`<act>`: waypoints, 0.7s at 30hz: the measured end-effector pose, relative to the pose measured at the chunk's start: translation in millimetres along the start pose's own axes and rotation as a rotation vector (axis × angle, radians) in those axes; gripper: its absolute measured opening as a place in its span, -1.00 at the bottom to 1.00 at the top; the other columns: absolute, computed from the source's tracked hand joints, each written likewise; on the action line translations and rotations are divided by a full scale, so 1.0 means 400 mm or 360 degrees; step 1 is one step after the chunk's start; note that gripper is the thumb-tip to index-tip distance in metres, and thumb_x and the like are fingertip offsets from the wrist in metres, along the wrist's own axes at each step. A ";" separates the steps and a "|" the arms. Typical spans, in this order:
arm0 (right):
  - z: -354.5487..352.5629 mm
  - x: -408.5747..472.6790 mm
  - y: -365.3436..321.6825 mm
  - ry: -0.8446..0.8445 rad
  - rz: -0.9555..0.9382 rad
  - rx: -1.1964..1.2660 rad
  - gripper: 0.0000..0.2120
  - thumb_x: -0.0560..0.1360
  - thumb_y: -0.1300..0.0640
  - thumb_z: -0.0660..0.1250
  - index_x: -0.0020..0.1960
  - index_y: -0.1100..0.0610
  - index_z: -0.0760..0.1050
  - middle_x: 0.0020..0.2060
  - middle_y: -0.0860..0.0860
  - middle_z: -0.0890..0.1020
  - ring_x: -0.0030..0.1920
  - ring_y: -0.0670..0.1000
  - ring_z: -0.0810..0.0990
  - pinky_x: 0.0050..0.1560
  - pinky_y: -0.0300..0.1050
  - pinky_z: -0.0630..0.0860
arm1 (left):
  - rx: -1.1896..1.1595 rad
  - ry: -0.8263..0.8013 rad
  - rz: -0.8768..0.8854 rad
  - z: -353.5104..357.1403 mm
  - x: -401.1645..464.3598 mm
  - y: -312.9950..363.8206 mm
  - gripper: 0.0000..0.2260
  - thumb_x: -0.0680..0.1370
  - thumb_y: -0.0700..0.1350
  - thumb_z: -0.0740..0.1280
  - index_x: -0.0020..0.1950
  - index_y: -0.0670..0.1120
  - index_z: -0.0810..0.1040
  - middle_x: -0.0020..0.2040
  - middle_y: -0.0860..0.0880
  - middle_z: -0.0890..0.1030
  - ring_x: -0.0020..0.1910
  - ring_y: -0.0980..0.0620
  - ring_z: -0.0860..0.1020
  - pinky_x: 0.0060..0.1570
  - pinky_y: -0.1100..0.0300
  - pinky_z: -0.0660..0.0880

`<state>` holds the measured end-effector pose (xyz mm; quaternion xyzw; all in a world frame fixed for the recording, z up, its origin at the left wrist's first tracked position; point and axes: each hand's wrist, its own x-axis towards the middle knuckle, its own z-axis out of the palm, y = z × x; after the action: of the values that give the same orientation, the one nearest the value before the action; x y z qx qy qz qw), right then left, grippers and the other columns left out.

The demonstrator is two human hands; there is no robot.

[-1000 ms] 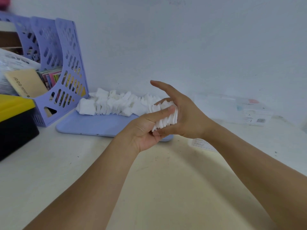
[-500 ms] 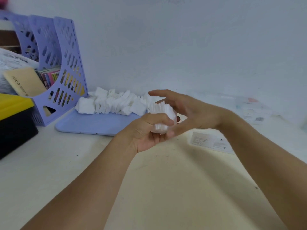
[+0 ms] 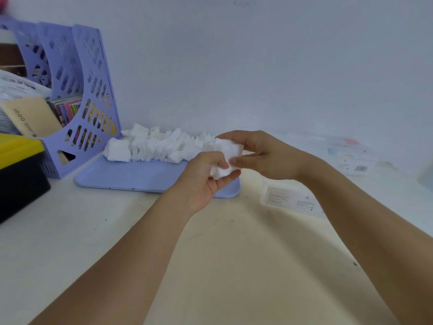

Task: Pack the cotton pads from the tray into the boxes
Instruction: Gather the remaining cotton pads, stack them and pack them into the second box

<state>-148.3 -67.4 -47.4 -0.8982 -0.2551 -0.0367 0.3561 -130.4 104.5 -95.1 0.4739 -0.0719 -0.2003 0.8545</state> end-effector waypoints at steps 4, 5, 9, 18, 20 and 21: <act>0.020 0.006 -0.022 0.0135 0.0079 0.0210 -0.23 0.40 0.17 0.28 0.59 -0.08 0.19 0.53 -0.19 0.30 0.53 -0.21 0.22 0.43 -0.21 0.28 | 0.0345 0.0131 0.0227 0.008 0.004 -0.004 -0.64 0.46 -0.41 0.32 0.25 -0.25 0.53 0.21 -0.22 0.64 0.09 -0.08 0.67 -0.02 0.07 0.64; 0.028 0.008 -0.027 0.0131 0.0108 0.0284 -0.21 0.38 0.16 0.24 0.60 -0.07 0.18 0.53 -0.19 0.30 0.51 -0.21 0.24 0.42 -0.26 0.28 | 0.0361 0.0104 0.0273 0.008 0.004 -0.007 -0.65 0.48 -0.41 0.31 0.25 -0.21 0.55 0.19 -0.19 0.66 0.09 -0.05 0.68 0.01 0.07 0.64; 0.069 0.009 -0.041 0.0131 0.0183 0.0370 -0.45 0.64 0.25 0.16 0.60 0.03 0.18 0.37 -0.11 0.46 0.33 -0.18 0.47 0.27 -0.28 0.40 | 0.0236 0.0156 0.0349 0.002 0.010 -0.013 -0.58 0.49 -0.31 0.28 0.33 -0.09 0.54 0.03 -0.04 0.69 -0.07 0.06 0.66 -0.09 0.16 0.60; 0.146 0.034 -0.068 0.0596 0.0536 0.1164 -0.59 0.63 0.17 0.16 0.46 0.04 0.40 0.00 -0.05 0.58 0.18 0.04 0.62 0.30 0.00 0.52 | 0.0346 0.0539 0.0663 0.042 -0.009 -0.040 -0.67 0.53 -0.22 0.27 0.24 0.07 0.44 0.11 -0.01 0.60 0.03 0.09 0.60 -0.09 0.32 0.51; 0.160 0.033 -0.077 0.0737 0.0533 0.1156 -0.59 0.62 0.01 0.21 0.46 0.03 0.39 0.08 -0.13 0.55 0.25 -0.04 0.55 0.33 -0.05 0.46 | 0.0325 0.0473 0.0689 0.054 -0.008 -0.059 -0.69 0.51 -0.16 0.27 0.24 0.01 0.45 0.05 0.03 0.63 0.01 0.13 0.61 -0.08 0.30 0.50; 0.167 0.032 -0.076 0.0801 0.0507 0.1090 -0.54 0.60 -0.09 0.23 0.46 0.04 0.39 0.12 -0.16 0.55 0.26 -0.10 0.53 0.31 -0.12 0.44 | 0.0241 0.0416 0.0663 0.061 -0.007 -0.065 -0.63 0.46 -0.08 0.28 0.27 -0.04 0.46 -0.01 0.09 0.65 0.01 0.17 0.63 -0.04 0.27 0.49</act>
<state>-159.7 1.1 -74.9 -0.7198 -0.0165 -0.1122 0.6848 -147.9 74.4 -103.6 0.5333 -0.0715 0.0490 0.8415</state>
